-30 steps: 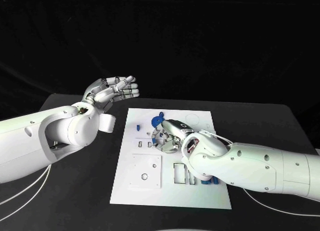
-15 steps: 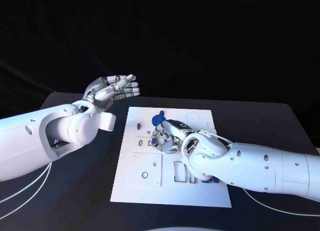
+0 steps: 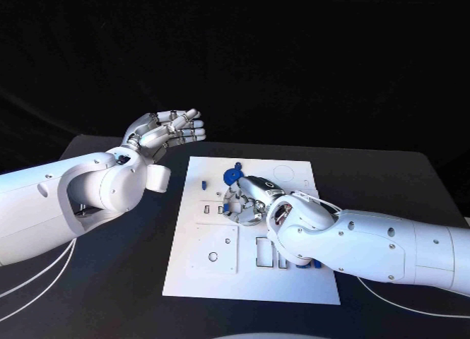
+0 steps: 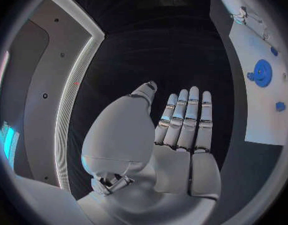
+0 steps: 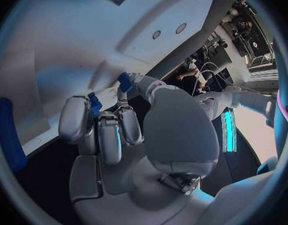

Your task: Assemble the parts on the task board

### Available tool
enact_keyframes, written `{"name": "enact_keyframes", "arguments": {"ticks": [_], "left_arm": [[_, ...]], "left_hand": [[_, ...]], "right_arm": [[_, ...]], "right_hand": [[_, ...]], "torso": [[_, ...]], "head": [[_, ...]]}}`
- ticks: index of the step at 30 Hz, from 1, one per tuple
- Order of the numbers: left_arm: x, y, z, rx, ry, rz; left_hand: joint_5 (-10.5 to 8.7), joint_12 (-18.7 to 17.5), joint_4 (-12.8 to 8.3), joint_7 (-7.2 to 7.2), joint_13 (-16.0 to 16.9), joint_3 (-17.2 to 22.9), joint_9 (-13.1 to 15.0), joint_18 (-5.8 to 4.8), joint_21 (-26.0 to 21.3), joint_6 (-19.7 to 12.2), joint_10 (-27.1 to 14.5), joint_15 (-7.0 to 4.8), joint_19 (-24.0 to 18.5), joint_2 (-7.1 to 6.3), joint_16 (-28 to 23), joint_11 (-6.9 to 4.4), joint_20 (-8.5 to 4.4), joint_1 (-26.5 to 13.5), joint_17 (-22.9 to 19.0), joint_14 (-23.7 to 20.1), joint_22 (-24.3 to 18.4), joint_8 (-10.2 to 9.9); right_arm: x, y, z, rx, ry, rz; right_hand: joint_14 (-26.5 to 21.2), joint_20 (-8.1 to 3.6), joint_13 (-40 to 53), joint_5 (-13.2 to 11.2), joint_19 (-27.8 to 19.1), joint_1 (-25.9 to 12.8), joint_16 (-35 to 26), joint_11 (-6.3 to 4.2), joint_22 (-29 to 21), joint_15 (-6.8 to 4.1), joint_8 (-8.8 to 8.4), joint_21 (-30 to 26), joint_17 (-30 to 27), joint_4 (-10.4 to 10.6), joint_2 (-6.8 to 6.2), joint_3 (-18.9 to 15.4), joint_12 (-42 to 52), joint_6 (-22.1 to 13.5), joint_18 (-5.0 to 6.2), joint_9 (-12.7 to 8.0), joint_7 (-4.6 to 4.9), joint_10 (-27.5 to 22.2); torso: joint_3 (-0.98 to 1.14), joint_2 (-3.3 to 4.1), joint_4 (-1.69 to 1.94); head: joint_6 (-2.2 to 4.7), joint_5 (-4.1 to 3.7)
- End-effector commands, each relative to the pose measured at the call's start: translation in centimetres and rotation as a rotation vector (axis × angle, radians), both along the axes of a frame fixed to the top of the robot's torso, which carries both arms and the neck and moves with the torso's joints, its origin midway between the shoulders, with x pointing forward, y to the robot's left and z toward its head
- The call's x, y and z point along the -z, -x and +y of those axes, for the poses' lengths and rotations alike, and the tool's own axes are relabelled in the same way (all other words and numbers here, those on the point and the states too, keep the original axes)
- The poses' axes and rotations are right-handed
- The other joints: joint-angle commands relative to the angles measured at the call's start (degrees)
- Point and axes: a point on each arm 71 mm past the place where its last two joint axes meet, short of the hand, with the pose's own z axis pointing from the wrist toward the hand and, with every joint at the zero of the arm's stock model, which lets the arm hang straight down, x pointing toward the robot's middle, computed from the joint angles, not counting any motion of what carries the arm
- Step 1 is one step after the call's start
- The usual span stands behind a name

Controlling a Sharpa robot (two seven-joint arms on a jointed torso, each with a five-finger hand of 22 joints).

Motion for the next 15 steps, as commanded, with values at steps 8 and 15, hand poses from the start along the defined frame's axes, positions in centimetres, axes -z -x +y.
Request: {"name": "enact_keyframes", "arguments": {"ticks": [8, 15], "left_arm": [[-0.05, 0.05, -0.16, 0.021, 0.009, 0.000], [-0.03, 0.05, -0.15, 0.023, 0.009, 0.002]], "left_hand": [[-0.15, -0.19, 0.34, 1.64, 0.04, -0.13, -0.01, 0.28, -0.18, -0.21, 0.46, 0.12, 0.41, 0.12, -0.20, 0.06, 0.18, 0.39, 0.05, -0.08, -0.05, -0.14], [-0.15, -0.19, 0.34, 1.64, 0.04, -0.13, -0.01, 0.28, -0.18, -0.21, 0.46, 0.12, 0.41, 0.12, -0.20, 0.06, 0.18, 0.39, 0.05, -0.08, -0.05, -0.14]], "right_arm": [[0.18, 0.04, -0.02, 0.003, 0.017, -0.006], [0.14, 0.08, 0.04, 0.000, 0.012, -0.010]], "right_hand": [[5.97, 0.40, 0.15, -0.68, -0.44, -0.89, 0.35, 0.67, -0.54, 0.26, -1.43, -1.12, 15.09, -0.04, -0.52, -0.50, -1.00, -2.27, -0.19, -0.70, 0.67, -0.85], [5.97, 0.68, -0.25, -0.78, -0.56, -1.16, 0.35, 1.06, -0.74, 0.60, -2.11, -1.51, 15.09, -0.01, -0.90, -0.69, -1.38, -3.45, -0.14, -1.00, 1.11, -1.24]], "torso": [[0.04, 0.02, -0.01], [0.06, 0.01, -0.04]], "head": [[-0.05, 0.08], [-0.11, 0.16]]}}
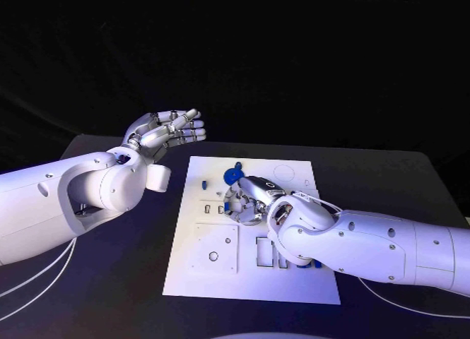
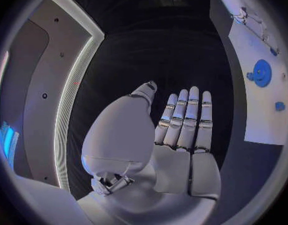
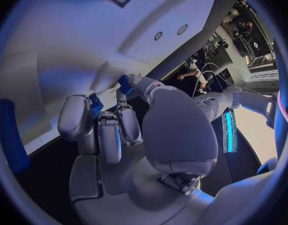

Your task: Assemble the parts on the task board

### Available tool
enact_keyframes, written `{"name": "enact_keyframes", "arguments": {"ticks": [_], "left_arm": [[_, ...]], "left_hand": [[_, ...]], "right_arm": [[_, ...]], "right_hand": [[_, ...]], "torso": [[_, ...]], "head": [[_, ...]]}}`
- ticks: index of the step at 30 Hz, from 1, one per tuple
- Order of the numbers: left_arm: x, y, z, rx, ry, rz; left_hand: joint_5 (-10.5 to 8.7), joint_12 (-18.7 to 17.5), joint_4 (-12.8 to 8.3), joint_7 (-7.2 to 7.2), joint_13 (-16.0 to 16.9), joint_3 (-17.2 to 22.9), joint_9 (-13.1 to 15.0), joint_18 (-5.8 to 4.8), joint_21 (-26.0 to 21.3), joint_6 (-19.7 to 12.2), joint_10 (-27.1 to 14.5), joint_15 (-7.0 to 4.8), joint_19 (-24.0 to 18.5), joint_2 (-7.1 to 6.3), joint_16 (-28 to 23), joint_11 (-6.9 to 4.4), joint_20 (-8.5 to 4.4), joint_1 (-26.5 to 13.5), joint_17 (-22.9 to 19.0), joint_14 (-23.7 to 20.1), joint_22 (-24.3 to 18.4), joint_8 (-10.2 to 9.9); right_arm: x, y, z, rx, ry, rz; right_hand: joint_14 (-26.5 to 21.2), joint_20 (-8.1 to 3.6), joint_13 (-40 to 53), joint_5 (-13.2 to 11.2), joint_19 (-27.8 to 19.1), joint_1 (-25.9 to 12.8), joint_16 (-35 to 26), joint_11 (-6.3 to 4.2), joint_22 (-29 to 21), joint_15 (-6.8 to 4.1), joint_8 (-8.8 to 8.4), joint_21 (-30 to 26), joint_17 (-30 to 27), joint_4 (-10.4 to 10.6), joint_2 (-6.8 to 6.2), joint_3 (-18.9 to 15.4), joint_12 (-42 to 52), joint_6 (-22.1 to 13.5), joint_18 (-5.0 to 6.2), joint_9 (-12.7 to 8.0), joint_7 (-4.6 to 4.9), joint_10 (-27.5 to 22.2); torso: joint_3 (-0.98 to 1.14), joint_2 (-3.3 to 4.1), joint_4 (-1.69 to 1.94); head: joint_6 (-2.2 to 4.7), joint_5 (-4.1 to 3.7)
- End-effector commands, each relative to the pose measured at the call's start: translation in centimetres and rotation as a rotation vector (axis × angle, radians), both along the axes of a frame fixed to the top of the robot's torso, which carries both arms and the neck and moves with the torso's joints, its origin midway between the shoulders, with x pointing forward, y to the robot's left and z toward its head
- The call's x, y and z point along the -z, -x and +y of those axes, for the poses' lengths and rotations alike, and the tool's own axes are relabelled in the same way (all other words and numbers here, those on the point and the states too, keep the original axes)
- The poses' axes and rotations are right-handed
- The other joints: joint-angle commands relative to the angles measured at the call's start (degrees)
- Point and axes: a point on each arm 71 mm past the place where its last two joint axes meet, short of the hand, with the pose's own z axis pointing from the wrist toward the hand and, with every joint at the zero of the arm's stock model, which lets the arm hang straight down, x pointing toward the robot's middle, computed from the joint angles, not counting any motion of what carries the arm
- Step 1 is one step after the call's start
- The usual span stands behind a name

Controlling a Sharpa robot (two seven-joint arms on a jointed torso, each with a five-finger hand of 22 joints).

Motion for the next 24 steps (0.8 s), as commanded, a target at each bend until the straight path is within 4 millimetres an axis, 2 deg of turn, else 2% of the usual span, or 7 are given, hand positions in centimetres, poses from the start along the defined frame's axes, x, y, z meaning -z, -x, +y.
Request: {"name": "enact_keyframes", "arguments": {"ticks": [1, 10, 13, 18, 22, 23, 24], "left_arm": [[-0.1, 0.0, -0.2, 0.021, 0.010, -0.002], [0.0, 0.0, -0.2, 0.020, 0.009, 0.000], [0.0, 0.0, -0.2, 0.018, 0.005, 0.001], [0.2, -0.1, 0.0, 0.010, -0.039, 0.004], [0.5, -0.3, 0.2, 0.010, -0.120, 0.017], [0.7, -0.3, 0.3, 0.011, -0.152, 0.024], [0.9, -0.4, 0.3, 0.019, -0.186, 0.035]], "left_hand": [[-0.18, -0.26, 0.40, 1.65, 0.04, -0.17, -0.01, 0.28, -0.19, -0.23, 0.46, 0.13, 0.41, 0.10, -0.24, 0.07, 0.18, 0.40, 0.08, -0.10, -0.10, -0.15], [-0.18, -0.27, 0.41, 1.65, 0.03, -0.17, -0.01, 0.28, -0.20, -0.23, 0.46, 0.13, 0.41, 0.10, -0.25, 0.07, 0.18, 0.40, 0.09, -0.11, -0.10, -0.15], [-0.18, -0.27, 0.41, 1.65, 0.03, -0.17, -0.01, 0.28, -0.20, -0.23, 0.46, 0.13, 0.41, 0.10, -0.25, 0.07, 0.18, 0.40, 0.09, -0.11, -0.10, -0.15], [-0.22, -0.63, 0.90, 1.63, 0.05, -0.67, 0.05, 0.39, 0.90, -0.23, 0.66, -0.14, 2.45, -0.23, -0.08, 0.00, -0.07, 0.32, 0.46, 0.52, 0.16, -0.10], [-0.37, -0.58, 2.44, 1.08, 0.23, -2.13, 0.38, 0.37, 3.71, 0.49, 2.31, -1.66, 7.31, -0.81, 2.79, -0.94, -1.61, -0.43, 2.68, 5.90, 1.02, 0.44], [-0.82, -0.22, 3.24, 0.63, 0.40, -2.93, 0.66, 0.37, 4.86, 1.25, 3.58, -2.39, 9.20, -1.14, 4.00, -1.54, -2.29, -0.94, 3.76, 7.91, 1.42, 0.93], [0.04, 0.41, 3.69, -0.01, 0.67, -3.40, 1.03, 0.38, 6.40, 2.26, 5.41, -3.45, 11.59, -1.33, 6.11, -2.38, -3.27, -0.82, 5.26, 11.08, 2.02, 1.59]], "right_arm": [[0.0, 0.1, 0.1, -0.007, 0.007, -0.010], [-0.1, 0.2, 0.3, -0.022, -0.009, -0.016], [-0.2, 0.3, 0.3, -0.023, -0.019, -0.022], [-0.9, 0.6, -0.2, -0.023, -0.062, -0.056], [-2.0, 0.8, -1.0, -0.025, -0.117, -0.086], [-2.4, 0.8, -1.4, -0.025, -0.139, -0.091], [-2.9, 0.8, -1.7, -0.024, -0.162, -0.092]], "right_hand": [[6.11, 0.34, -0.67, -0.21, -0.23, -0.54, 0.35, 0.40, -0.35, 0.68, -0.72, -0.64, 15.09, 0.06, -0.33, -0.54, -0.77, -1.22, -0.07, -0.30, 0.30, -0.82], [6.11, 0.96, -1.87, -1.14, -0.68, -1.26, 0.35, 1.07, -0.96, 1.29, -2.12, -1.76, 15.09, 0.51, -1.01, -1.58, -1.82, -3.67, 0.14, -1.31, 0.97, -1.94], [6.11, 1.24, -2.45, -3.25, -0.77, -1.43, 0.35, 1.32, -1.11, 1.54, -2.63, -2.18, 15.09, 1.25, -0.95, -3.67, -2.27, -4.74, 0.21, -1.97, 1.20, -2.51], [6.11, 1.49, -3.10, -3.88, -0.70, -0.43, 0.35, 1.59, -1.05, 1.79, -2.93, -2.48, 15.09, 2.92, -0.31, -8.18, -2.68, -5.72, 0.24, -2.93, 1.46, -3.14], [6.11, 1.52, -2.83, -3.16, -0.50, 0.51, 0.35, 1.56, -0.81, 1.79, -2.66, -2.34, 15.09, 3.81, 0.22, -9.60, -2.34, -5.44, 0.20, -3.22, 1.42, -2.90], [6.11, 1.52, -2.79, -2.84, -0.50, 0.77, 0.35, 1.53, -0.82, 1.76, -2.56, -2.39, 15.09, 3.98, 0.35, -9.68, -2.28, -5.32, 0.20, -3.26, 1.40, -2.86], [6.08, 1.49, -2.57, -2.20, -0.50, 1.19, 0.31, 1.44, -0.82, 1.70, -2.17, -2.46, 14.98, 4.19, 0.55, -9.60, -2.05, -4.72, 0.22, -3.19, 1.28, -2.67]], "torso": [[0.03, 0.01, -0.02], [0.02, 0.01, 0.00], [0.04, 0.00, -0.02], [0.09, -0.13, -0.06], [0.11, -0.23, -0.09], [0.13, -0.34, -0.11], [0.15, -0.46, -0.14]], "head": [[-0.03, 0.05], [0.02, 0.02], [0.08, 0.03], [0.03, 0.10], [0.28, 0.11], [0.33, 0.11], [0.38, 0.12]]}}
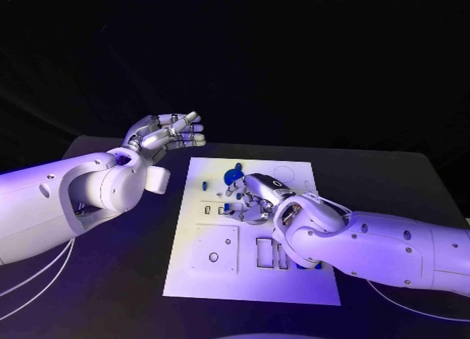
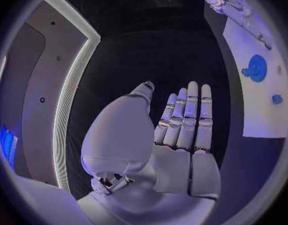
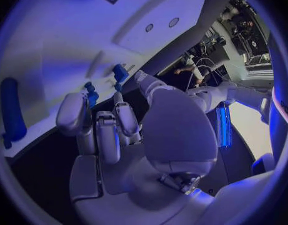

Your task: Assemble the parts on the task board

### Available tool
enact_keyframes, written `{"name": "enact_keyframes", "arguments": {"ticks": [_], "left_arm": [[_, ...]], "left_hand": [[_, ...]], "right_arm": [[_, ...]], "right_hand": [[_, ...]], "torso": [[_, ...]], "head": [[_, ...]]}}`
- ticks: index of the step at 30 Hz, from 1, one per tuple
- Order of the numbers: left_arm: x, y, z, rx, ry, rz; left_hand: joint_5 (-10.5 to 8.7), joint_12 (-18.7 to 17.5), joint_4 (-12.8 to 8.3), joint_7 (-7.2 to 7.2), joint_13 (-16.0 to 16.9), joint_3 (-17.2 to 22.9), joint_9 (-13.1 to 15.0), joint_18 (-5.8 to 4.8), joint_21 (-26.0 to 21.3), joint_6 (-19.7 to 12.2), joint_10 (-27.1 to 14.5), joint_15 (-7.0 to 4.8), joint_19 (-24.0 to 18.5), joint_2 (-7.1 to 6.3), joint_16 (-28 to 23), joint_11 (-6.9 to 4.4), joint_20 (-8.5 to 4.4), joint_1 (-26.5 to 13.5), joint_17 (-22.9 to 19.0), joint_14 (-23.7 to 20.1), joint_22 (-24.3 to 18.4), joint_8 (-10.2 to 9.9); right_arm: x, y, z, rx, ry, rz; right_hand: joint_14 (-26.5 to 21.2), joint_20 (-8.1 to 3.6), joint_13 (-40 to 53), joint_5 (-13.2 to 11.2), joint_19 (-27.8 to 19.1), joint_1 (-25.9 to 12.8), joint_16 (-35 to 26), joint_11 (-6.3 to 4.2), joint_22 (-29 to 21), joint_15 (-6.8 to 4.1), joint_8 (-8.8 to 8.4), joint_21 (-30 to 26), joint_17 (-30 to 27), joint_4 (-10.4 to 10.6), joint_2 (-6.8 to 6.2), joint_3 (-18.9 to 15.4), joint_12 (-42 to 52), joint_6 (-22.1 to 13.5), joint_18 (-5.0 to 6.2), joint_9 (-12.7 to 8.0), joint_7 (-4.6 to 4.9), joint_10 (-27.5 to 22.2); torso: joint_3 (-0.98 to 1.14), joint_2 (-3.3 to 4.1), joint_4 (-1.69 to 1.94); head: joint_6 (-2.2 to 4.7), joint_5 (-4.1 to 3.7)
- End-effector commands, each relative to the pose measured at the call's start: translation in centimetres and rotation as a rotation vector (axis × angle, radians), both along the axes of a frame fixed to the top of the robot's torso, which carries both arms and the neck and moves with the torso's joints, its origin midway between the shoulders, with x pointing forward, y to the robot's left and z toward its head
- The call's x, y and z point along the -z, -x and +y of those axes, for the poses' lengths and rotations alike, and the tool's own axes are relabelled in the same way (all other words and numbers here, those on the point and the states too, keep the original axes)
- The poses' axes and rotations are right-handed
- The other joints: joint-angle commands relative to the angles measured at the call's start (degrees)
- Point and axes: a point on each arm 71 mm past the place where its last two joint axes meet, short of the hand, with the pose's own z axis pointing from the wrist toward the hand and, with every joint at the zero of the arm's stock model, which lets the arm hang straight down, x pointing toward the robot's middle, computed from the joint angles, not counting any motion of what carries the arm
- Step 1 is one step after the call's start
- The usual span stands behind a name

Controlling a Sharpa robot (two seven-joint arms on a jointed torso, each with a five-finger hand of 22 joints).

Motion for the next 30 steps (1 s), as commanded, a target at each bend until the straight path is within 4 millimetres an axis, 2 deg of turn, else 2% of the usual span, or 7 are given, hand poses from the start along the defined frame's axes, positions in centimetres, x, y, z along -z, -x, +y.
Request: {"name": "enact_keyframes", "arguments": {"ticks": [1, 5, 7, 11, 13, 17, 30], "left_arm": [[0.7, -0.2, -0.1, 0.035, -0.163, 0.034], [1.5, -0.6, -0.2, 0.100, -0.321, 0.067], [2.0, -0.7, -0.5, 0.155, -0.413, 0.093], [3.0, -0.6, -1.0, 0.255, -0.582, 0.156], [3.6, -0.5, -1.4, 0.304, -0.670, 0.197], [4.6, -0.4, -2.4, 0.391, -0.853, 0.282], [5.3, -1.5, -5.5, 0.419, -1.141, 0.341]], "left_hand": [[1.59, 1.69, 1.25, -0.71, 0.77, -0.90, 0.79, 0.46, 3.80, 2.16, 4.56, -2.51, 5.72, -0.67, 5.29, -2.01, -2.51, 0.07, 3.72, 7.14, 1.49, 1.38], [2.47, 7.64, 1.60, -3.41, 4.85, -1.78, 2.27, 0.32, 12.69, 4.87, 11.86, -6.78, 17.08, -1.10, 24.29, -6.21, -7.43, -0.16, 17.08, 17.57, 6.12, 3.26], [2.39, 12.41, 1.41, -4.87, 8.15, -1.95, 3.57, 0.23, 16.73, 6.39, 15.41, -8.44, 19.47, -0.35, 45.41, -7.41, -8.46, -1.15, 39.93, 23.14, 8.67, 4.51], [3.03, 23.15, 1.49, -6.72, 16.79, -3.06, 6.96, -0.07, 25.64, 8.28, 16.66, -10.07, 20.42, 0.50, 62.99, -9.13, -10.14, -4.23, 61.11, 27.10, 15.56, 7.20], [3.51, 34.64, 1.67, -7.70, 27.17, -3.76, 11.32, -2.03, 38.93, 8.28, 15.91, -10.87, 23.73, 1.64, 68.73, -10.09, -10.95, -6.59, 69.51, 28.78, 32.13, 10.34], [4.17, 57.05, 1.81, -8.72, 51.05, -4.31, 21.39, -3.22, 48.60, 6.16, 17.40, -11.49, 23.86, 2.74, 71.32, -11.05, -11.58, -8.91, 73.74, 29.58, 44.54, 16.12], [2.06, 58.79, 1.81, -8.93, 52.93, -8.00, 28.13, -3.10, 49.27, 5.04, 15.87, -11.53, 22.37, 1.75, 71.32, -11.11, -11.54, -12.62, 73.72, 29.55, 45.76, 19.97]], "right_arm": [[-1.7, 0.0, -0.8, -0.012, -0.121, -0.039], [-3.3, -0.6, -2.8, 0.024, -0.210, 0.018], [-4.1, -1.0, -4.1, 0.053, -0.249, 0.051], [-5.3, -2.0, -6.5, 0.113, -0.289, 0.090], [-5.7, -2.5, -7.8, 0.148, -0.303, 0.110], [-6.0, -3.3, -10.1, 0.209, -0.314, 0.135], [-5.9, -4.3, -12.2, 0.258, -0.292, 0.147]], "right_hand": [[5.91, 0.13, 0.44, 1.26, 0.02, 1.16, 0.27, -0.12, 0.07, 0.15, 0.72, -0.05, 14.86, 0.41, 0.41, -0.12, 0.49, 0.83, 0.23, 0.00, -0.42, 0.17], [5.84, 0.06, 0.47, 3.13, -0.37, 2.03, 0.15, -0.17, -0.40, 0.09, 1.27, -0.88, 14.54, 0.74, 0.64, 0.56, 0.61, 1.01, 0.38, 0.07, -0.44, 0.08], [5.80, 0.06, 0.17, 3.24, -0.54, 2.07, 0.09, -0.17, -0.64, 0.08, 1.39, -1.22, 14.38, 0.78, 0.64, 0.63, 0.37, 1.06, 0.45, 0.10, -0.45, -0.17], [5.77, 0.05, 0.10, 3.64, -0.62, 2.11, 0.06, -0.19, -0.67, 0.07, 1.73, -1.35, 14.30, 0.92, 0.67, 0.85, 0.33, 1.17, 0.46, 0.20, -0.47, -0.31], [5.77, 0.05, -0.01, 3.68, -0.62, 2.10, 0.05, -0.19, -0.65, 0.07, 1.77, -1.33, 14.29, 0.94, 0.68, 0.87, 0.24, 1.18, 0.46, 0.21, -0.47, -0.39], [5.76, 0.05, -0.04, 3.83, -0.66, 2.09, 0.04, -0.19, -0.69, 0.07, 1.85, -1.41, 14.26, 1.00, 0.68, 0.93, 0.22, 1.18, 0.47, 0.24, -0.47, -0.44], [5.62, 0.06, -0.64, 5.91, -1.00, 2.25, -0.17, -0.15, -1.00, 0.09, 2.47, -2.11, 13.73, 1.38, 0.40, 1.68, -0.19, 0.37, 0.58, 0.41, -0.39, -1.05]], "torso": [[0.08, -0.45, -0.10], [0.17, -1.08, -0.17], [0.24, -1.42, -0.29], [0.34, -2.13, -0.35], [0.45, -2.56, -0.38], [0.65, -3.34, -0.17], [1.18, -4.33, 0.17]], "head": [[0.20, 0.04], [0.03, 0.12], [-0.04, 0.26], [-0.15, 0.37], [-0.35, 0.47], [-0.62, 0.52], [-1.45, 0.79]]}}
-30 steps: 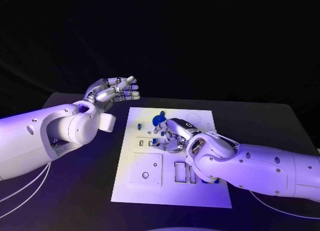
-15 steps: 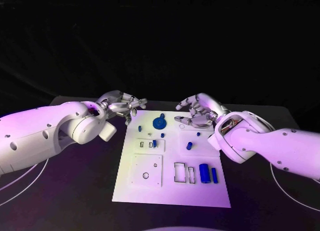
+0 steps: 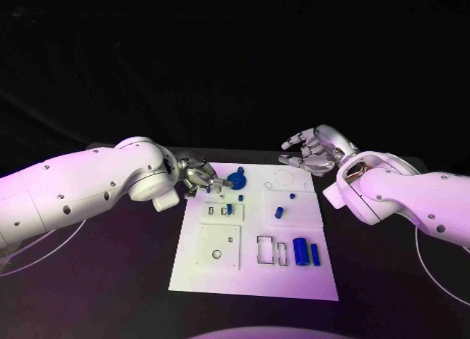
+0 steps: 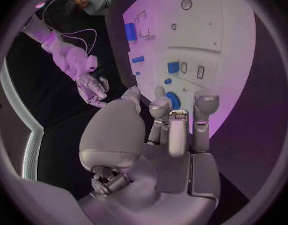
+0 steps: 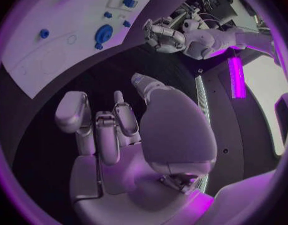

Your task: Assemble the parts on the task board

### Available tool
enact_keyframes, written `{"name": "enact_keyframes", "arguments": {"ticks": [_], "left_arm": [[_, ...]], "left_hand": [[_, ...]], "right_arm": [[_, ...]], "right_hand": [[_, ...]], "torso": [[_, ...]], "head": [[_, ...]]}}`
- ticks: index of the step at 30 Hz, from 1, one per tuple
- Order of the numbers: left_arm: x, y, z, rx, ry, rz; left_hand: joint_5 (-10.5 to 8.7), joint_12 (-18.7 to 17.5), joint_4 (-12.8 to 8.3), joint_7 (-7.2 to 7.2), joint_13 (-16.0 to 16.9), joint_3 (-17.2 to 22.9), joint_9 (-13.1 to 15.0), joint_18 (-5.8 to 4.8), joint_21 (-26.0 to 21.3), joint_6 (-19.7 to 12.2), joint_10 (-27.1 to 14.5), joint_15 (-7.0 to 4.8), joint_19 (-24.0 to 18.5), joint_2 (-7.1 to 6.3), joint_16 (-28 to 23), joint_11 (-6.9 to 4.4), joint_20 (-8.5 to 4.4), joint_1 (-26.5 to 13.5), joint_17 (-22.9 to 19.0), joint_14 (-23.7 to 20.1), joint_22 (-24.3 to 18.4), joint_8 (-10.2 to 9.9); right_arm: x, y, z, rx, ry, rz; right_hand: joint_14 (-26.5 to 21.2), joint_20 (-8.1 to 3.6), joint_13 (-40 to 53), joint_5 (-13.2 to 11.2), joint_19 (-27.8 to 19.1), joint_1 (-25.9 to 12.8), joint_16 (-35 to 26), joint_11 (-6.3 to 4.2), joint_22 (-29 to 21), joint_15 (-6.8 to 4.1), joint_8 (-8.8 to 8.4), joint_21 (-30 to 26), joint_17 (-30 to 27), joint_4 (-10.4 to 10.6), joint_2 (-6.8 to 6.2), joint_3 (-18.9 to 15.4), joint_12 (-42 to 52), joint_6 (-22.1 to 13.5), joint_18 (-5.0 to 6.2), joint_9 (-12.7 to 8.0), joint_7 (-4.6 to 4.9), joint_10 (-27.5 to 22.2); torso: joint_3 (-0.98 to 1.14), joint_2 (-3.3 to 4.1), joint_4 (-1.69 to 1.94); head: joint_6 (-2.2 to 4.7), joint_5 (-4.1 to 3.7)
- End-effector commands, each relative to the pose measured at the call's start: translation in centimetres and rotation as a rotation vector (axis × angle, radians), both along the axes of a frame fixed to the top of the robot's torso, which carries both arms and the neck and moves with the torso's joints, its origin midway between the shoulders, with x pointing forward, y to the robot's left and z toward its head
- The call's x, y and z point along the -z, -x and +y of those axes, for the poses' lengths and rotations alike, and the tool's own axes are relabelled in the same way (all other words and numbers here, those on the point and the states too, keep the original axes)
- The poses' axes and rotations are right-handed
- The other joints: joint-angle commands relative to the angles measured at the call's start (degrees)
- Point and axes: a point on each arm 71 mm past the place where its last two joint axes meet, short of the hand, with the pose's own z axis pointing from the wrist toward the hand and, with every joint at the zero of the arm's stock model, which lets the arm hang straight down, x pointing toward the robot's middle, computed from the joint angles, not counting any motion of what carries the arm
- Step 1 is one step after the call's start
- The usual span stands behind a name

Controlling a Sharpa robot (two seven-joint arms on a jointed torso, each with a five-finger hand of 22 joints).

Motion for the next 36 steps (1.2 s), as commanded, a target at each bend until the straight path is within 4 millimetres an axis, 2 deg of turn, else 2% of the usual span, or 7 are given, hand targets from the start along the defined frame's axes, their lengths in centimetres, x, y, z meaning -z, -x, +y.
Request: {"name": "enact_keyframes", "arguments": {"ticks": [1, 6, 10, 18, 27, 32, 36], "left_arm": [[0.5, -0.2, -0.1, 0.019, -0.173, 0.024], [0.7, -0.5, -1.0, 0.032, -0.218, 0.041], [1.0, -0.9, -1.8, 0.041, -0.241, 0.054], [1.5, -1.4, -3.0, 0.073, -0.275, 0.092], [2.0, -1.8, -3.9, 0.086, -0.303, 0.123], [2.2, -2.0, -4.3, 0.096, -0.321, 0.138], [2.3, -2.1, -4.4, 0.102, -0.329, 0.147]], "left_hand": [[0.39, 0.38, 0.00, -0.08, 0.17, -0.53, 0.47, -0.41, 0.01, -0.55, -0.34, -0.36, -0.36, 0.52, -0.12, -0.08, -0.12, -0.46, 12.72, 5.41, 0.27, 0.45], [0.91, 0.24, -0.02, 0.02, -0.02, -0.70, 1.19, -0.49, 0.36, -1.58, -0.71, -0.35, -0.18, 1.29, 0.05, -0.03, -0.13, -0.64, 13.03, 5.48, 0.93, 0.32], [1.85, -1.52, -0.05, 0.45, -2.03, -0.97, 1.62, -2.00, 5.32, -3.06, -2.37, -0.05, 4.05, 1.91, 1.09, 0.36, 0.04, -0.32, 15.05, 5.91, 9.17, -0.60], [2.20, -2.04, -0.03, 0.70, -2.61, -1.12, 1.54, -2.06, 5.72, -3.69, -2.86, 0.10, 4.25, 2.37, 1.09, 0.55, 0.17, -0.41, 15.05, 5.91, 9.74, -1.33], [2.93, -2.34, -0.09, 1.01, -2.92, -1.14, 1.38, -2.23, 6.37, -4.36, -3.39, 0.34, 4.64, 2.85, 1.09, 0.83, 0.38, -0.13, 15.05, 5.91, 10.87, -2.18], [2.64, -2.86, -0.07, 1.17, -3.52, -1.30, 1.39, -2.24, 6.45, -4.58, -3.96, 0.46, 4.63, 2.81, 1.09, 0.97, 0.47, -0.14, 15.05, 5.91, 11.03, -2.39], [2.64, -2.88, -0.09, 1.17, -3.53, -1.27, 1.40, -2.24, 6.47, -4.58, -4.00, 0.48, 4.63, 2.89, 1.09, 0.99, 0.49, -0.10, 15.05, 5.91, 11.06, -2.40]], "right_arm": [[0.2, 0.0, 0.0, -0.021, -0.001, 0.023], [0.2, -0.2, -0.2, -0.017, 0.007, 0.027], [0.3, -0.3, -0.2, -0.014, 0.012, 0.030], [0.5, -0.4, -0.1, -0.014, 0.017, 0.039], [0.5, -0.4, 0.0, -0.014, 0.022, 0.045], [0.6, -0.5, 0.1, -0.015, 0.024, 0.048], [0.6, -0.5, 0.1, -0.016, 0.024, 0.050]], "right_hand": [[5.61, -0.14, -0.08, 0.26, -0.37, 0.36, -0.16, 0.06, -0.06, 0.10, 0.39, -0.22, 13.73, 0.08, -0.08, 0.30, -0.40, -0.38, 0.57, 0.09, -0.07, -0.44], [5.60, -0.13, -0.12, 0.72, -0.40, 0.39, -0.18, 0.06, -0.08, 0.11, 0.55, -0.30, 13.69, 0.16, -0.14, 0.48, -0.41, -0.49, 0.58, 0.13, -0.06, -0.48], [5.59, -0.13, -0.13, 0.88, -0.41, 0.38, -0.20, 0.07, -0.08, 0.11, 0.61, -0.33, 13.65, 0.20, -0.15, 0.55, -0.41, -0.52, 0.59, 0.15, -0.06, -0.49], [5.51, -0.13, -0.46, 1.15, -0.59, 0.34, -0.31, 0.08, -0.35, 0.12, 0.71, -0.73, 13.37, 0.32, -0.12, 0.69, -0.66, -0.63, 0.67, 0.17, -0.04, -0.74], [5.49, -0.12, -0.64, 1.27, -0.68, 0.29, -0.34, 0.09, -0.47, 0.12, 0.76, -0.91, 13.29, 0.40, -0.13, 0.77, -0.81, -0.71, 0.71, 0.18, -0.03, -0.89], [5.49, -0.11, -0.70, 1.32, -0.69, 0.24, -0.34, 0.10, -0.47, 0.13, 0.80, -0.93, 13.30, 0.46, -0.14, 0.79, -0.86, -0.72, 0.71, 0.19, -0.02, -0.95], [5.49, -0.11, -0.70, 1.32, -0.69, 0.24, -0.34, 0.10, -0.47, 0.13, 0.80, -0.93, 13.30, 0.46, -0.14, 0.79, -0.86, -0.72, 0.71, 0.19, -0.02, -0.95]], "torso": [[0.25, -0.34, 0.14], [0.26, -0.38, 0.24], [0.21, -0.20, 0.16], [0.17, -0.13, 0.19], [0.21, -0.05, 0.10], [0.07, 0.08, 0.20], [0.13, 0.08, 0.28]], "head": [[-0.25, 0.11], [-0.47, 0.15], [-0.48, 0.36], [-0.65, 0.28], [-0.87, 0.26], [-1.00, 0.20], [-1.18, 0.15]]}}
